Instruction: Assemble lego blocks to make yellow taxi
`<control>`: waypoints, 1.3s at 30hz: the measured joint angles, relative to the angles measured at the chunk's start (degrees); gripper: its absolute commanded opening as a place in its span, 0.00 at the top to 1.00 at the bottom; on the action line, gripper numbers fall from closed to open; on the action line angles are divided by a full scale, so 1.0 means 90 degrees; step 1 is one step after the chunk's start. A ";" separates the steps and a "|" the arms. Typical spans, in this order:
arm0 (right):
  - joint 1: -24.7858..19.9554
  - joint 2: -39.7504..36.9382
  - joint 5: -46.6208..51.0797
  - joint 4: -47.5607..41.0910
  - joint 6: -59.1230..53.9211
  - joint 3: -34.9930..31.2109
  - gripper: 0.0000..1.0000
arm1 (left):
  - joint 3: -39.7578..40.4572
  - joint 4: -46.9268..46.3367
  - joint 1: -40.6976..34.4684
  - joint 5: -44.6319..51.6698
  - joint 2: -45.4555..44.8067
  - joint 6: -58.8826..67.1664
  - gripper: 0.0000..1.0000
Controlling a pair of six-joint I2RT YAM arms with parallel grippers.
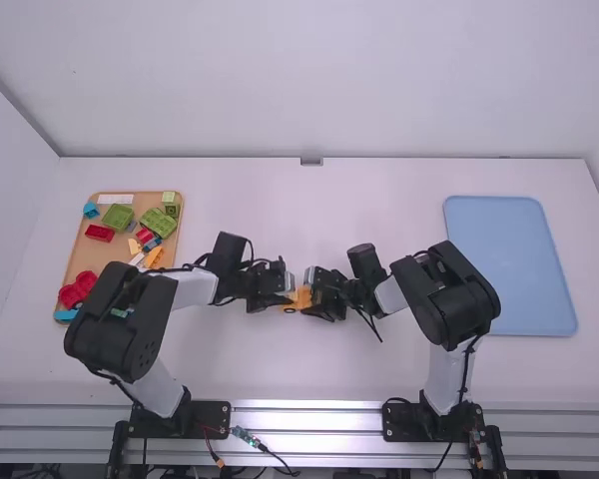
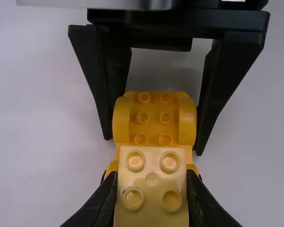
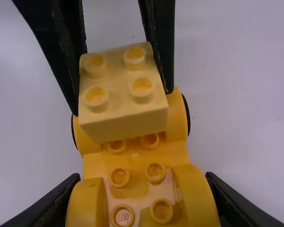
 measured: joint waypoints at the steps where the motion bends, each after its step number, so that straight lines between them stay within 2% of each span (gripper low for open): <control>1: 0.0000 0.0000 0.0000 0.0000 -0.0002 0.0000 0.60 | -0.0002 0.0000 0.0000 -0.0002 0.0000 0.0032 0.98; 11: 0.0017 0.0000 0.0005 0.0005 -0.0029 0.0002 0.60 | -0.0270 0.0576 -0.0017 0.0049 0.0000 0.0090 0.98; 39: 0.0017 0.0000 -0.0126 -0.0257 -0.0386 0.0066 0.63 | -0.0185 0.0199 -0.0017 0.0117 0.0000 0.0090 0.98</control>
